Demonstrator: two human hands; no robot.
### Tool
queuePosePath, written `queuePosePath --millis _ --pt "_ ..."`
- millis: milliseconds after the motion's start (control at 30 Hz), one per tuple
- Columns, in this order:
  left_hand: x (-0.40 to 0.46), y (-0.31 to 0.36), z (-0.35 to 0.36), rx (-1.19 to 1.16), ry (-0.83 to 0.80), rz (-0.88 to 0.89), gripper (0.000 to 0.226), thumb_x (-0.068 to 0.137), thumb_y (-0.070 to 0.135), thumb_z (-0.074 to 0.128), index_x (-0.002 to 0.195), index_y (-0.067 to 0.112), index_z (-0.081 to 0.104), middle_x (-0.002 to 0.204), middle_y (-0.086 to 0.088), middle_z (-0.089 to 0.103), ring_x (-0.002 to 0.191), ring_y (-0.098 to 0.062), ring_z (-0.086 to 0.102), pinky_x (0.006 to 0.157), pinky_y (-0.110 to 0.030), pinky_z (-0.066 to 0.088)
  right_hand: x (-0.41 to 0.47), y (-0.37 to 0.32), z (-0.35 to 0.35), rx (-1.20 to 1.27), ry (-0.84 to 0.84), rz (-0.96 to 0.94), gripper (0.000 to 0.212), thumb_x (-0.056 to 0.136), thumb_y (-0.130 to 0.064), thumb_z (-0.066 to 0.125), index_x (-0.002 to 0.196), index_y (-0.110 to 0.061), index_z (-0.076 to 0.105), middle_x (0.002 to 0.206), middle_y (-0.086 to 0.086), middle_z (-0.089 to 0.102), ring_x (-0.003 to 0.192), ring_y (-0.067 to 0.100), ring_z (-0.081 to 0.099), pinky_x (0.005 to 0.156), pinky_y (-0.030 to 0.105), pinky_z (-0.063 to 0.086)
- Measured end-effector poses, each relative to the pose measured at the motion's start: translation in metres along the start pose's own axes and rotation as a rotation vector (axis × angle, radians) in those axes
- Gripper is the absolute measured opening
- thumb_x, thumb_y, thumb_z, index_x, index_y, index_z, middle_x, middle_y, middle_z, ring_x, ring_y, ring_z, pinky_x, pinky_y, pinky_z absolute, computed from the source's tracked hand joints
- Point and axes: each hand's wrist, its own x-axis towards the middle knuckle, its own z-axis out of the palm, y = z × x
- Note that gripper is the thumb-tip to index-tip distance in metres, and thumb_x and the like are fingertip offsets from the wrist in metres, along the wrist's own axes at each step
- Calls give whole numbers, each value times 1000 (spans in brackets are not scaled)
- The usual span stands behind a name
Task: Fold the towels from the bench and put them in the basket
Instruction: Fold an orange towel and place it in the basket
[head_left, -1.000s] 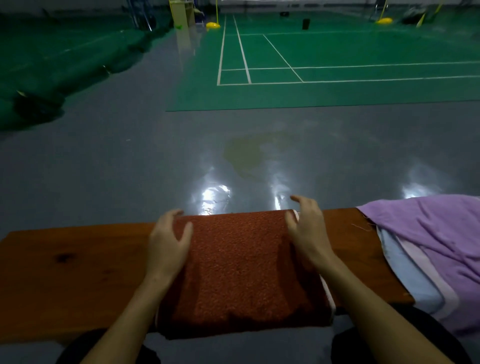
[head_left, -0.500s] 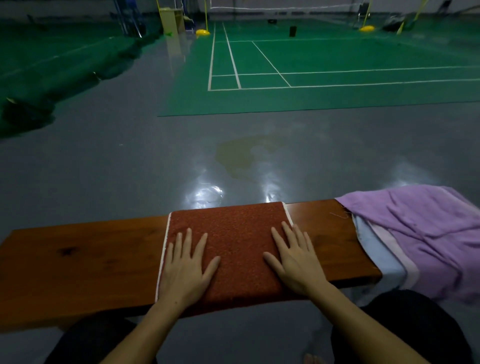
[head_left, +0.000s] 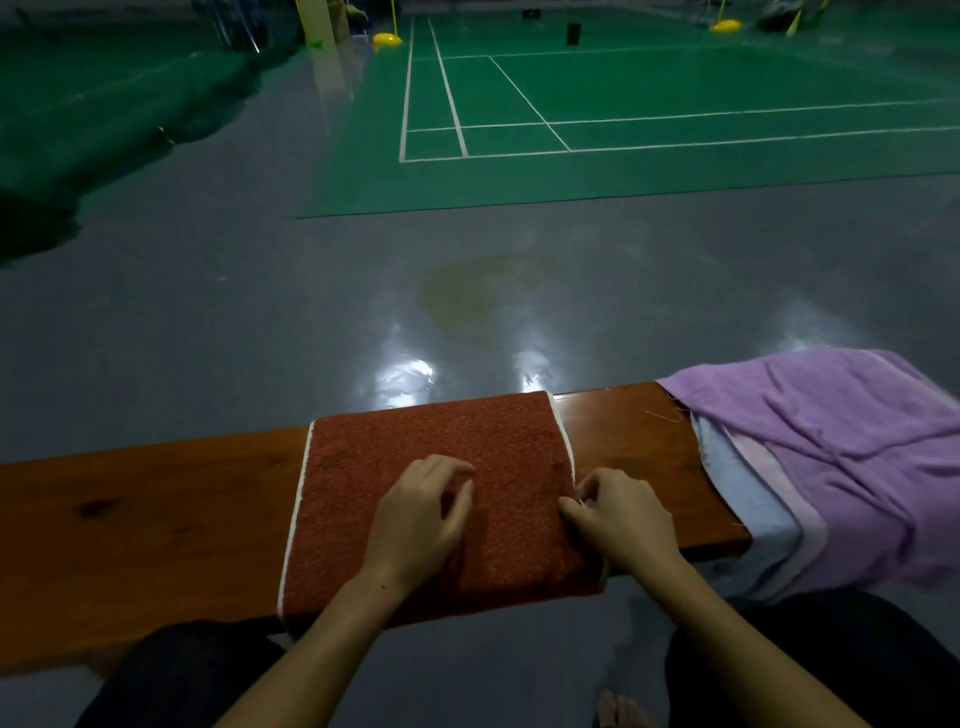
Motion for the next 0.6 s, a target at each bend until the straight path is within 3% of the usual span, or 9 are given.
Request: queuePosePath --millis 133,233,367,500,600 --pt "25 12 14 -70 -84 -7 18 99 39 57 111 35 70 104 22 70 93 0 63 81 -37 57 1 -4 -1 206 -4 -3 20 87 -43 77 89 -30 62 84 -13 68 78 5 64 66 28 51" --pt "40 27 19 -200 -156 8 17 99 38 62 115 36 67 95 19 71 82 -2 67 74 -37 59 0 -5 -4 565 -22 -3 27 83 -29 85 101 -24 66 95 -8 72 87 7 70 75 25 59" --pt "40 36 13 -249 -218 90 24 99 33 65 123 39 62 92 16 71 72 -2 67 68 -36 58 -6 -19 -5 699 39 -145 24 84 -15 84 100 -24 68 94 -9 71 91 6 69 78 24 59" --pt "51 32 3 -277 -286 125 30 102 38 62 131 41 58 93 15 72 75 -4 69 70 -38 59 -10 -35 -2 784 -28 -277 20 88 -10 79 97 -21 64 93 -10 69 90 16 69 77 29 60" --pt "58 28 -4 -313 -452 134 37 106 46 58 143 47 52 94 14 72 78 -4 69 72 -35 58 -12 -39 -3 866 -108 -306 20 91 -6 76 102 -18 63 98 -2 70 92 22 72 77 37 64"
